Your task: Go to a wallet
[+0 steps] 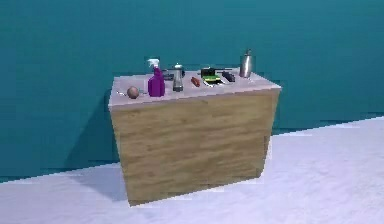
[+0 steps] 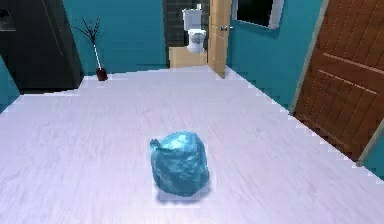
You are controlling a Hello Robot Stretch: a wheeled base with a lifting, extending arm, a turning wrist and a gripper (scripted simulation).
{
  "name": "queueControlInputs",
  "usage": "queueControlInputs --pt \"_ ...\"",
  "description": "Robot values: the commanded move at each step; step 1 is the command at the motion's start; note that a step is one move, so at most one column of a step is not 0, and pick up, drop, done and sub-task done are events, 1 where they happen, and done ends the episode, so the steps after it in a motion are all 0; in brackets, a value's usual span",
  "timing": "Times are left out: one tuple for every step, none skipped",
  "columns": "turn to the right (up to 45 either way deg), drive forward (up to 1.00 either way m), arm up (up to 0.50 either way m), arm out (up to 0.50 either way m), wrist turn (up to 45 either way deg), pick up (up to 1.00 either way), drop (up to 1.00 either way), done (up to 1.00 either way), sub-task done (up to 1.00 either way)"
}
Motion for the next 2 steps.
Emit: queueControlInputs --pt "0.0 0.9 0.0 0.0 0.0 0.0 0.0 0.0 0.0" --pt "0.0 0.0 0.0 0.0 0.0 0.0 0.0 1.0 0.0"
